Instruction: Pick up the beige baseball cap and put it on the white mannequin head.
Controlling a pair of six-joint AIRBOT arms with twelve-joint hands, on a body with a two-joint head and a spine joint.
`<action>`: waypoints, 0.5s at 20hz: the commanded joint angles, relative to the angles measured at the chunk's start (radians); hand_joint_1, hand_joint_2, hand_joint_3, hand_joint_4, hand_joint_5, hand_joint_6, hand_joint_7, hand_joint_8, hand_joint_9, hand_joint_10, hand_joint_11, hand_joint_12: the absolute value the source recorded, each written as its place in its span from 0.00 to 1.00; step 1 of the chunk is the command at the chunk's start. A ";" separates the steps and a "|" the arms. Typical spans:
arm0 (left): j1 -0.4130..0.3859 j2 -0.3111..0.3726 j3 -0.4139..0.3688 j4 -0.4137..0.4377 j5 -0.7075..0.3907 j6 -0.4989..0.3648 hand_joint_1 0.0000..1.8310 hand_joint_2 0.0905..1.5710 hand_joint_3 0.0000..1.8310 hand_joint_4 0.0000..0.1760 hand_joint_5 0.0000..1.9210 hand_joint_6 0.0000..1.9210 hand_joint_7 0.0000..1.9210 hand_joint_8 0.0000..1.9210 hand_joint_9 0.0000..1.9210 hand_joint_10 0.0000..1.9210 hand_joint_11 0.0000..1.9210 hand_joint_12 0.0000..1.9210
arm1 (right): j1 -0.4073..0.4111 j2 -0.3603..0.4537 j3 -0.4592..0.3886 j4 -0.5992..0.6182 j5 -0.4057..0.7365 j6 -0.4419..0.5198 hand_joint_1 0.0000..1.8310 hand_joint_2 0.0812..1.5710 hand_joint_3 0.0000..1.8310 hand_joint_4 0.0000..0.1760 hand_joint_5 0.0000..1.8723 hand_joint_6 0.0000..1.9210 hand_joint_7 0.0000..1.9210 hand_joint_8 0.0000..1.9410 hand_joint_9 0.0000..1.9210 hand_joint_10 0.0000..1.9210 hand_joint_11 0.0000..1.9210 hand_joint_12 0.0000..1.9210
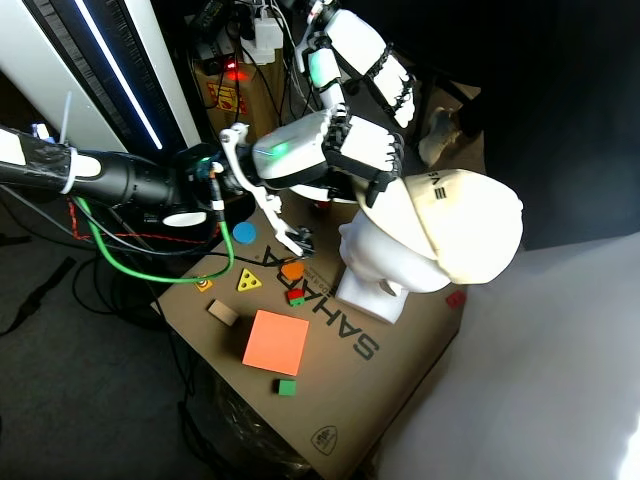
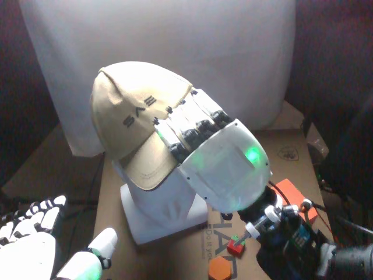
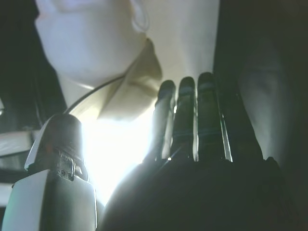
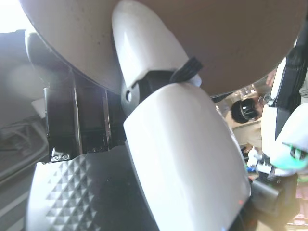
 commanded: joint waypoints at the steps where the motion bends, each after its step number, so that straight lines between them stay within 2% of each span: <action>1: -0.006 0.006 0.007 0.058 -0.093 -0.006 0.00 0.71 0.00 0.00 0.08 0.00 0.07 0.00 0.08 0.00 0.00 0.30 | -0.002 0.005 -0.011 -0.005 0.127 -0.017 0.74 0.73 0.00 0.00 0.42 0.58 0.48 0.55 0.44 0.75 0.41 0.80; 5: -0.009 0.008 0.015 0.062 -0.068 -0.007 0.00 0.71 0.00 0.00 0.08 0.00 0.07 0.00 0.08 0.00 0.00 0.30 | -0.034 -0.005 -0.017 0.027 0.122 -0.033 0.74 0.72 0.00 0.00 0.43 0.58 0.48 0.54 0.45 0.74 0.41 0.80; 10: -0.011 0.004 0.011 0.042 -0.069 -0.017 0.00 0.71 0.00 0.00 0.08 0.00 0.07 0.00 0.08 0.00 0.00 0.29 | -0.039 -0.025 0.004 0.065 0.004 -0.009 0.74 0.72 0.00 0.00 0.43 0.58 0.48 0.54 0.45 0.74 0.41 0.80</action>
